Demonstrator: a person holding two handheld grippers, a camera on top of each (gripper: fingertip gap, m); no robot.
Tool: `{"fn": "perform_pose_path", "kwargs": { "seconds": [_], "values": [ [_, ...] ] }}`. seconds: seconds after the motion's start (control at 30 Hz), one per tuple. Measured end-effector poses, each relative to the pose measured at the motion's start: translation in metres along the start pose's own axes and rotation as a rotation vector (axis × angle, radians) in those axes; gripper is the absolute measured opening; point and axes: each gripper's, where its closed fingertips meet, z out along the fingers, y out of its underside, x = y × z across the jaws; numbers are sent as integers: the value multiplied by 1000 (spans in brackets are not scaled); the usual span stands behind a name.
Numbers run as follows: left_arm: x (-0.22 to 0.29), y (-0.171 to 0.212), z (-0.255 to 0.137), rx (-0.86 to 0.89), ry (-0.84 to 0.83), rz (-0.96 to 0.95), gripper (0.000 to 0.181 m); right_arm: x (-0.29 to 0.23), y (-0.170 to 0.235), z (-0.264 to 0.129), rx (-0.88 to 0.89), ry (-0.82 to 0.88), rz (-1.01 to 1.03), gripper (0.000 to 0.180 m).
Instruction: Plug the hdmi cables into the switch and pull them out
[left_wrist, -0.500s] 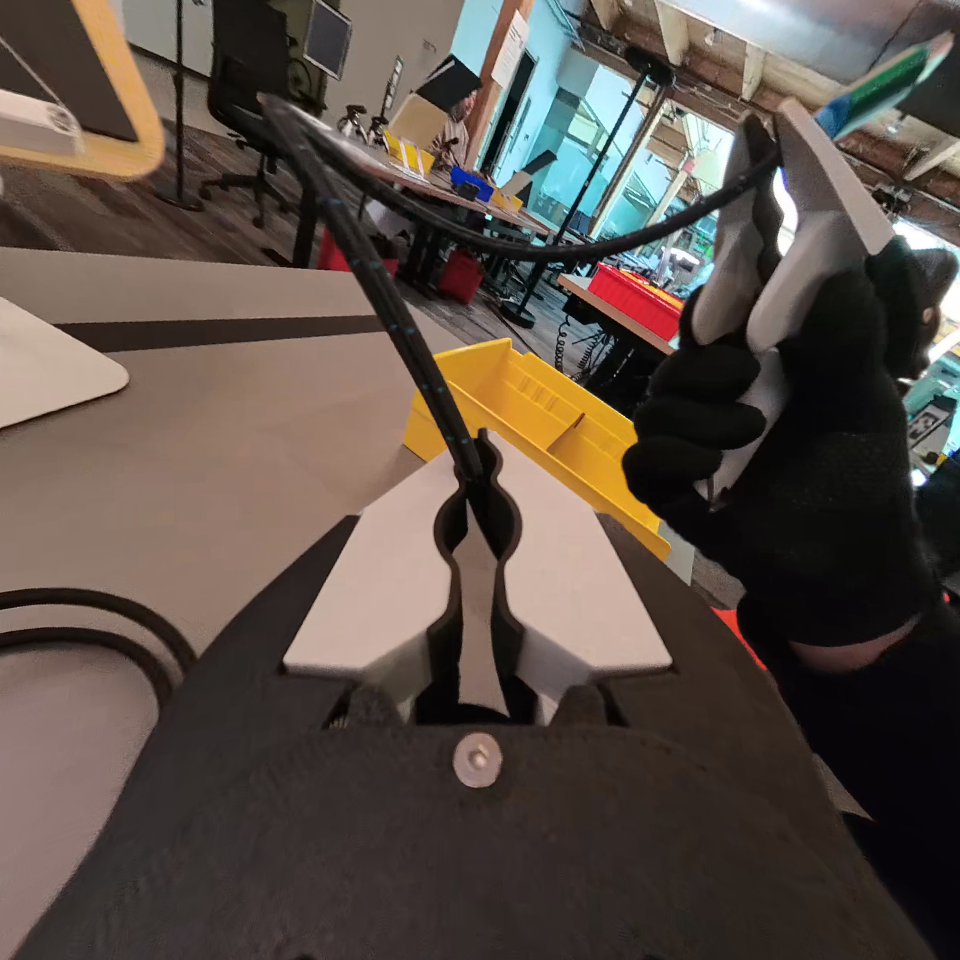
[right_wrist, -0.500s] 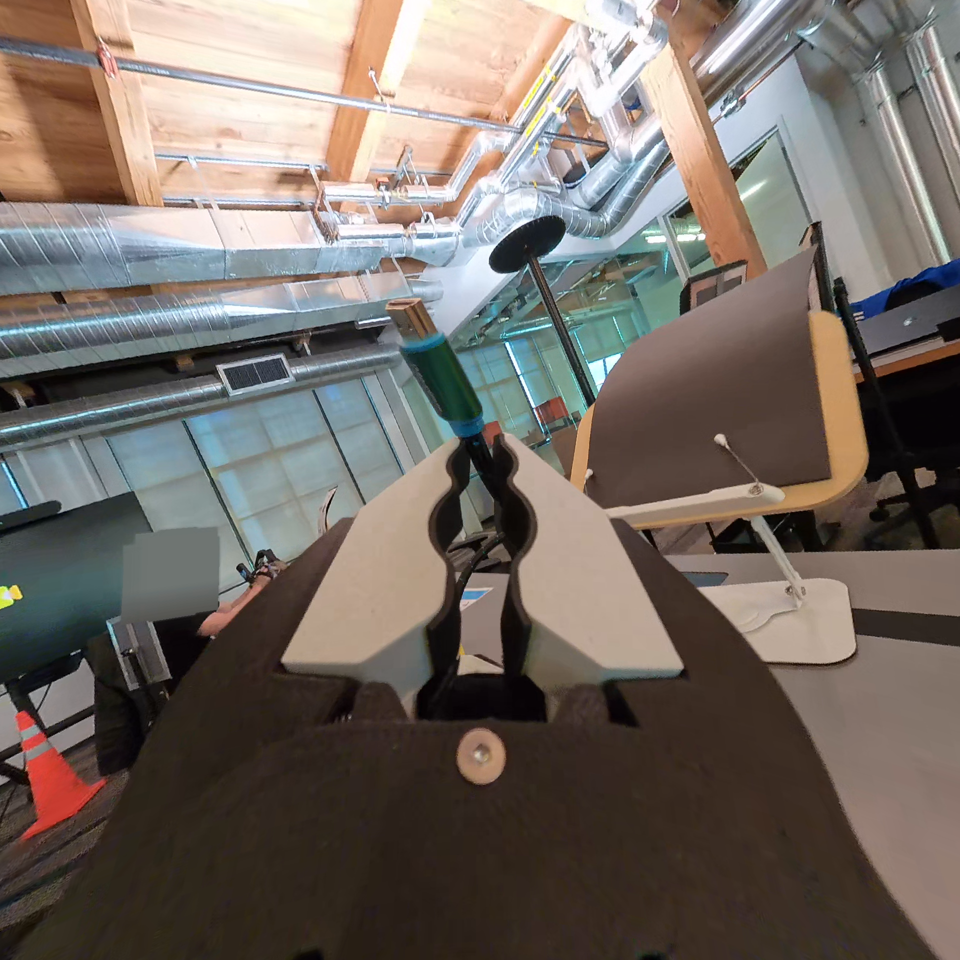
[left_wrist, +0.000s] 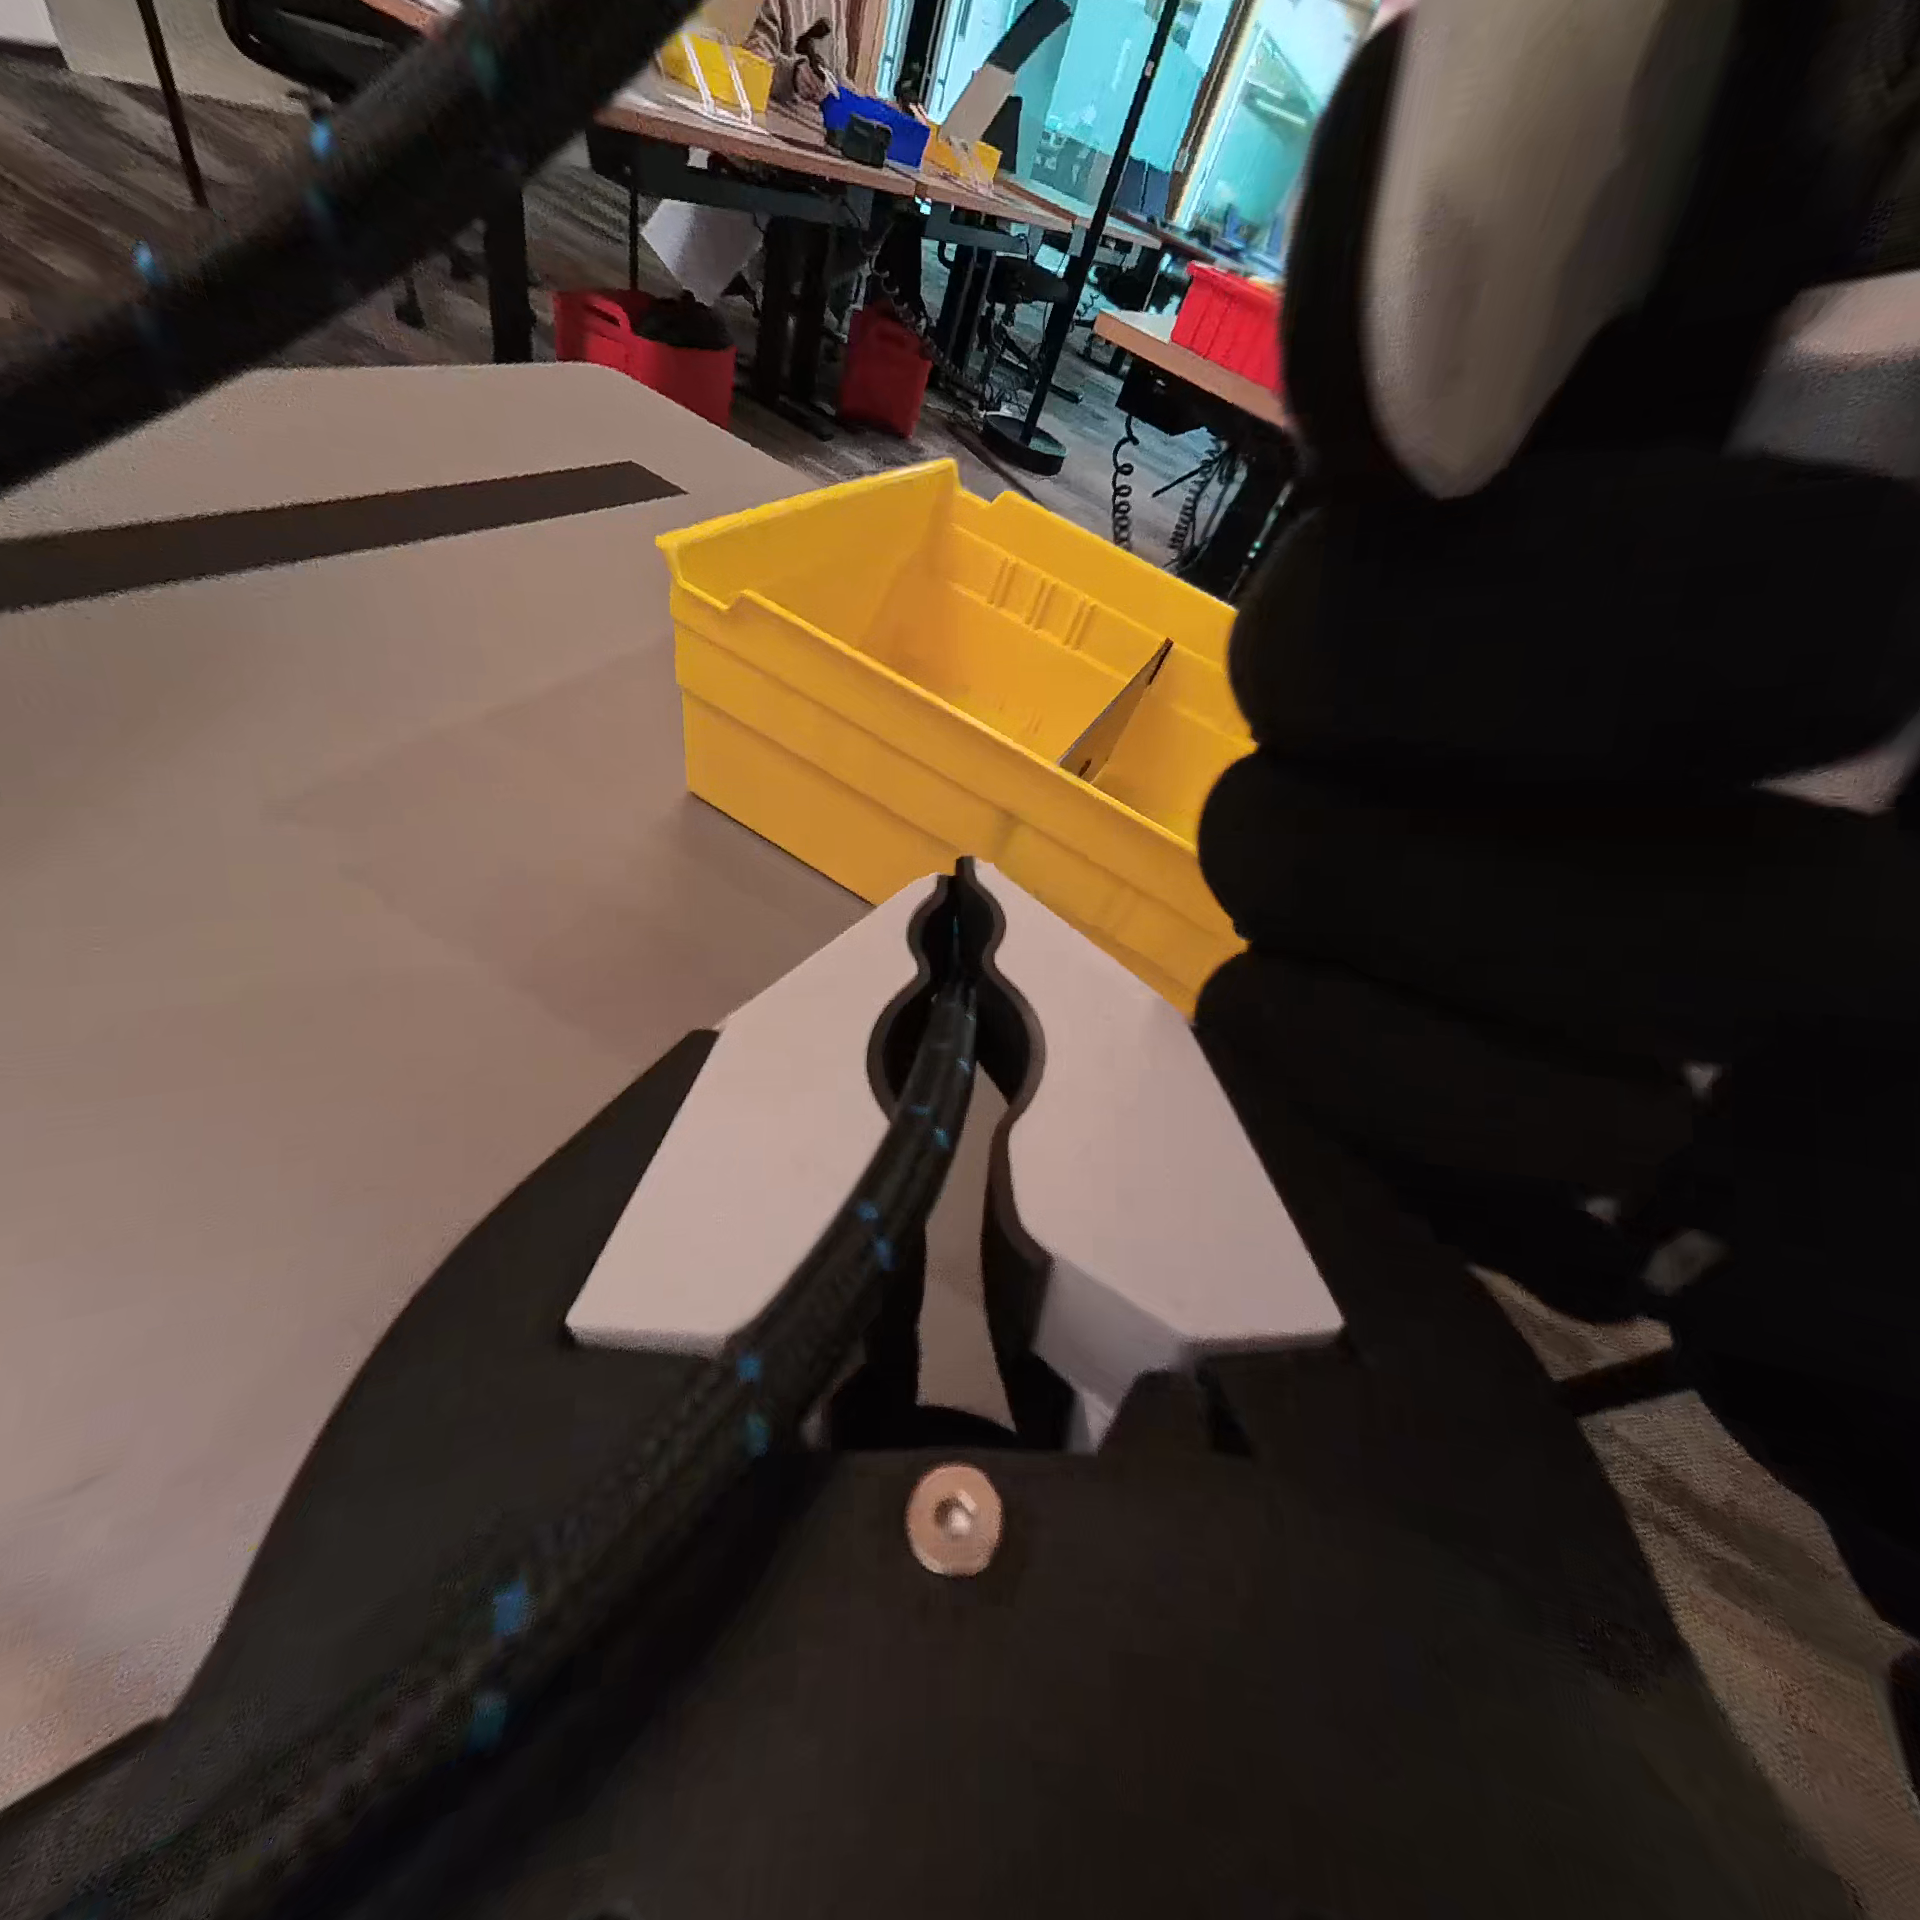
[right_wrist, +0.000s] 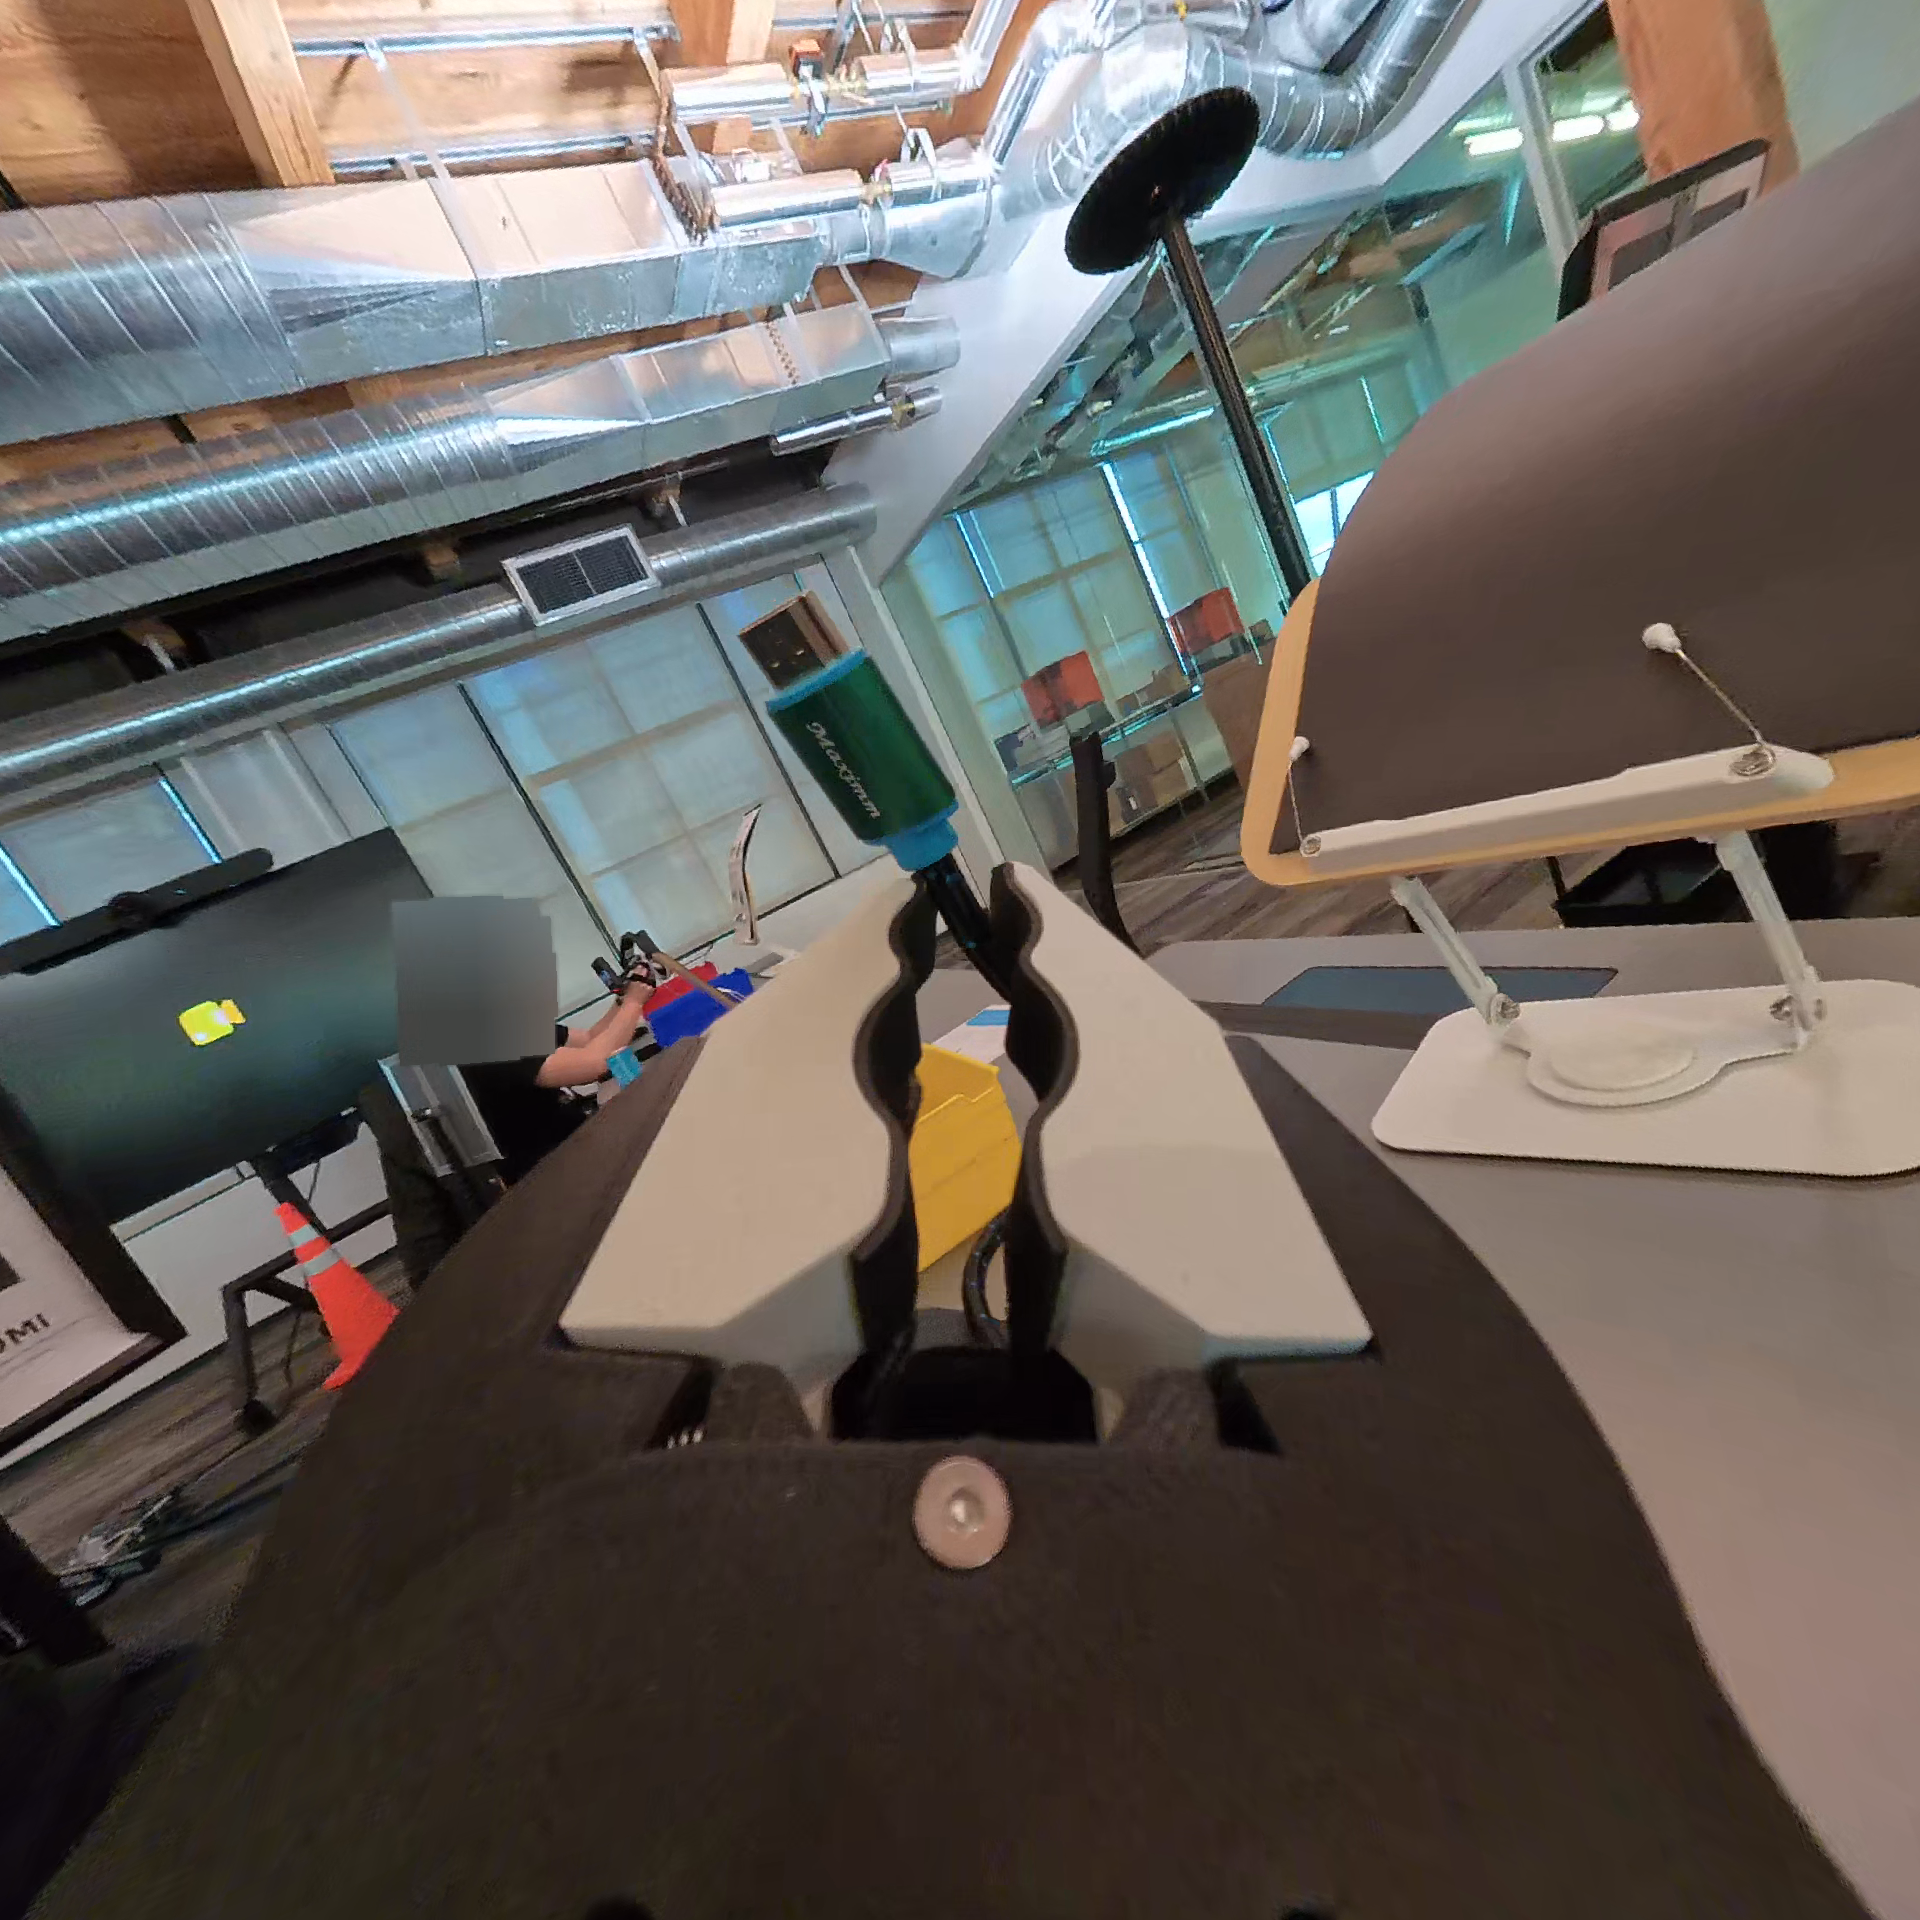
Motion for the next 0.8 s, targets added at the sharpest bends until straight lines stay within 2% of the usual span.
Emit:
{"fn": "perform_pose_path", "kwargs": {
  "seconds": [0.23, 0.3, 0.47, 0.8],
  "values": [
    [2, 29, 34, -27, 35, -112, 0, -7, 22, 2, -135, -45, -1, 9],
    [-1, 43, 41, -88, -18, -73, 0, -15, 28, 5, -169, -74, -33, 9],
    [6, 76, 60, -221, -6, -71, 0, -28, 35, 8, -224, -132, -82, 9],
    [27, 90, 34, -340, 126, -142, 0, 46, 20, -20, -146, 104, -129, 5]
  ]
}}
